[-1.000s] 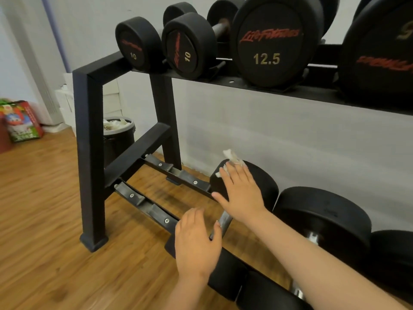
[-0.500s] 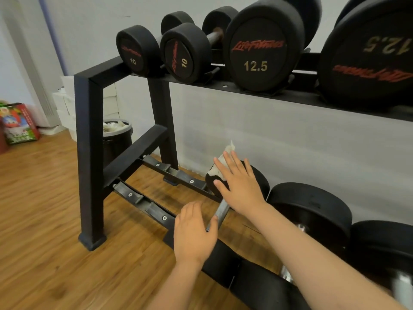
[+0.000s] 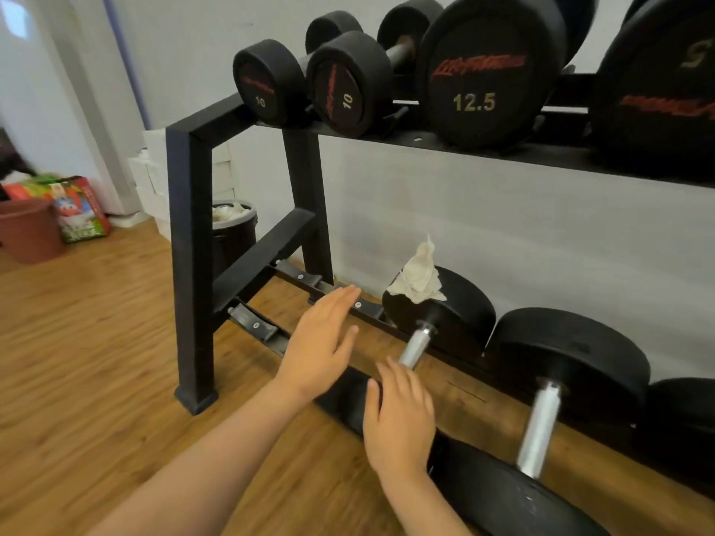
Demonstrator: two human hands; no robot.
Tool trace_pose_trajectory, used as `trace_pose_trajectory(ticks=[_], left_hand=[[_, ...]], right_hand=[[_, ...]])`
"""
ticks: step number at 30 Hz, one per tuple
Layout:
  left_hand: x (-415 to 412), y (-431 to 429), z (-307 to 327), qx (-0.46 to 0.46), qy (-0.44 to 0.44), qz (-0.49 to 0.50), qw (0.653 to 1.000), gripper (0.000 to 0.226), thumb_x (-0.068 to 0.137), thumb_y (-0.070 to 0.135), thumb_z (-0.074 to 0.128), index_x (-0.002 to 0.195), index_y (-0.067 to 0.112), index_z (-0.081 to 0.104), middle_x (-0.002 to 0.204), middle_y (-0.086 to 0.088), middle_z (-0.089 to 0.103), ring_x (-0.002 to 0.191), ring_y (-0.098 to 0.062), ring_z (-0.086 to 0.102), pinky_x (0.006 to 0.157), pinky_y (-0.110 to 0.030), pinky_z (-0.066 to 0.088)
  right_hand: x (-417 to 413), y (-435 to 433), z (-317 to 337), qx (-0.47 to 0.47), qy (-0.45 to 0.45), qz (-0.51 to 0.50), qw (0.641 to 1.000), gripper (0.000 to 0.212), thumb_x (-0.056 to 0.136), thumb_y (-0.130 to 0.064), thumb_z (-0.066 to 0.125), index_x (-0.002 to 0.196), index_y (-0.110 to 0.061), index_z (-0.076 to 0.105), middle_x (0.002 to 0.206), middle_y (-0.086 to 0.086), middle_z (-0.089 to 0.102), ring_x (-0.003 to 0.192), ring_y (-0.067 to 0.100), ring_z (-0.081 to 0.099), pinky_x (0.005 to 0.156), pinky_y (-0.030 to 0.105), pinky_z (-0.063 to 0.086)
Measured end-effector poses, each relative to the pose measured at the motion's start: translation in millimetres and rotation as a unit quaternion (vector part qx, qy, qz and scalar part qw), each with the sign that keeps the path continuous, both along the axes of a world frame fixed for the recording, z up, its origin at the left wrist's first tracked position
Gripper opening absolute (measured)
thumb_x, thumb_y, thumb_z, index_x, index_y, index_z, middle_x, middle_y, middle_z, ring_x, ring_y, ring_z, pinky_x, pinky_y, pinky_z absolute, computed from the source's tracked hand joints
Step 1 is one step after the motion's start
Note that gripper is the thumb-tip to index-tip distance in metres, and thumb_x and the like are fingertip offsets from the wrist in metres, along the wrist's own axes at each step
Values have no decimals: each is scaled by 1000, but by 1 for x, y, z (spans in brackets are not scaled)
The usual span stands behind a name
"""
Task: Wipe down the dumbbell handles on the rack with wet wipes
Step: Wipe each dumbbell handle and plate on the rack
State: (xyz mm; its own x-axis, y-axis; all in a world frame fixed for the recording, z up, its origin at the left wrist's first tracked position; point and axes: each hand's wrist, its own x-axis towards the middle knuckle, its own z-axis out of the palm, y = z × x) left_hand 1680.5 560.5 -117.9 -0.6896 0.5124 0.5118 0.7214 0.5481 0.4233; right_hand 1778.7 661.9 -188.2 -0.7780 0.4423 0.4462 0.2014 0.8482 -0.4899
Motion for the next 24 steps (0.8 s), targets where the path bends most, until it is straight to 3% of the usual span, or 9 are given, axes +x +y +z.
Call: trace_pose_trajectory(ticks=[6,13,19,24], left_hand=[[-29,36,1,-30,4,-64,998,61,100,28,51,155,22,24,161,6,24,147,-7,21,119,-29,21],[-57,102,17,-35,21,-152,988,74,101,39,48,157,24,2,165,6,-1,150,-6,-1,117,-23,5],[-58,121,-20,-133,78,-174,973,70,104,46,33,157,14,1,165,-3,-6,151,-12,-11,124,-36,-1],[-70,129,-5,-81,-48,-165,982,77,100,52,37,157,17,-2,165,2,-7,150,-8,-8,123,-32,2]], right_hand=[[2,1,-3,19,19,-15,1000,37,95,-35,37,99,-23,72,99,-9,71,91,11,65,81,32,52],[2,1,-5,-3,50,-19,999,34,95,-35,39,99,-28,72,95,-16,69,86,4,62,77,28,52],[0,2,-7,7,52,-27,998,32,94,-37,39,97,-32,71,92,-20,67,84,-1,60,74,20,48],[-1,3,-10,5,60,-24,998,30,94,-36,40,98,-33,70,93,-21,67,86,-2,59,75,20,48]])
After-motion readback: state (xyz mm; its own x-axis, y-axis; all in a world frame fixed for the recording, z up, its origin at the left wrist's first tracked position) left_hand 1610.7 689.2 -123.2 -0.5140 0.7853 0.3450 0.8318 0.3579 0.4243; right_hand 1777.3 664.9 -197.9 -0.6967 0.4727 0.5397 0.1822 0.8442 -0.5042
